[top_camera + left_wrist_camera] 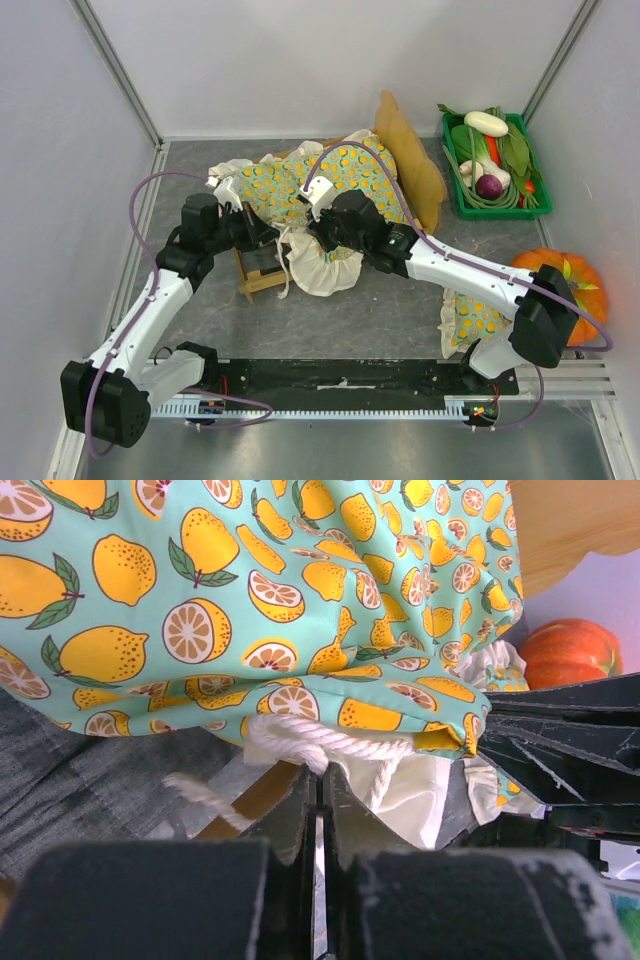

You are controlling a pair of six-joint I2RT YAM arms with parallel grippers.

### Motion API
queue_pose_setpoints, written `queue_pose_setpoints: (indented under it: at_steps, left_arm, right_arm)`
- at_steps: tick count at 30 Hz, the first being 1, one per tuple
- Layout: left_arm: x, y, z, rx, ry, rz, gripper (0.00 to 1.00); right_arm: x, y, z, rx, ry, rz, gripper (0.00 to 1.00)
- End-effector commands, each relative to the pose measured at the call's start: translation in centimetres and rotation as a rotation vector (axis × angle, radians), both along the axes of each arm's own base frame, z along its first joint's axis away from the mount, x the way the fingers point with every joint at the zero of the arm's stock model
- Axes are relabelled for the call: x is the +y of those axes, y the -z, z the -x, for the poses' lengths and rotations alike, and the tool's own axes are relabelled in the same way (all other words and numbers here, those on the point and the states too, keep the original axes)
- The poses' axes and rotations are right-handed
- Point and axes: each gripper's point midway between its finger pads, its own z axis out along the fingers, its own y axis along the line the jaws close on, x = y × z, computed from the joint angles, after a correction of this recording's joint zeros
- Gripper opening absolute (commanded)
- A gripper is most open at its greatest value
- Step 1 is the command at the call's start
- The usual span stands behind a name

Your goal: Set up the pet bed

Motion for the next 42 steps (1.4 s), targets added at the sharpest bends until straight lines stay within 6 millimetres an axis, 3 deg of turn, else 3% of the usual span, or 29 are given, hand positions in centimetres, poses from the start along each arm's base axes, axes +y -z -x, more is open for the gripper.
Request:
queue_pose_setpoints:
  at_steps: [1,7,10,19,22,35,42]
  left_arm:
    - [0.7,0.2,-0.7,-0.022,-0.021,-0.059,0.02]
    - [1.0,2.4,-1.1,0.033,-0.047,-0.082,0.02]
    - [1.3,2.4,-1.0,0.041,-0.063,-0.090,0.02]
    - [0.2,-2.9,1.6,0.026,0.024,-0.015,0.02]
    - [0.6,-2.9,1.9,0.031,0.011,-0.034,0.02]
    - [1.8,3.2,-1.5,0.100,-0.056,-0.165,0.02]
    - [2.4,5.5,-3.4,0.089,-0.099,-0.212,0.02]
  right_arm:
    - [0.1,-2.9,-0.5,-0.050,0.000,-0.054,0.00]
    - [-0.1,-3.0,-0.5,-0.055,0.007,-0.050,0.00]
    - [-0.1,-3.0,-0.5,-0.054,0.007,-0.049,0.00]
    - [0.0,-2.9,-0.7,-0.056,0.009,-0.045,0.00]
    - [0.1,-3.0,-0.7,-0.056,0.005,-0.048,0.00]
    - [0.4,-2.6,-0.7,-0.044,0.001,-0.043,0.00]
    - [0.6,-2.0,-0.6,-0.033,-0.009,-0.037,0.00]
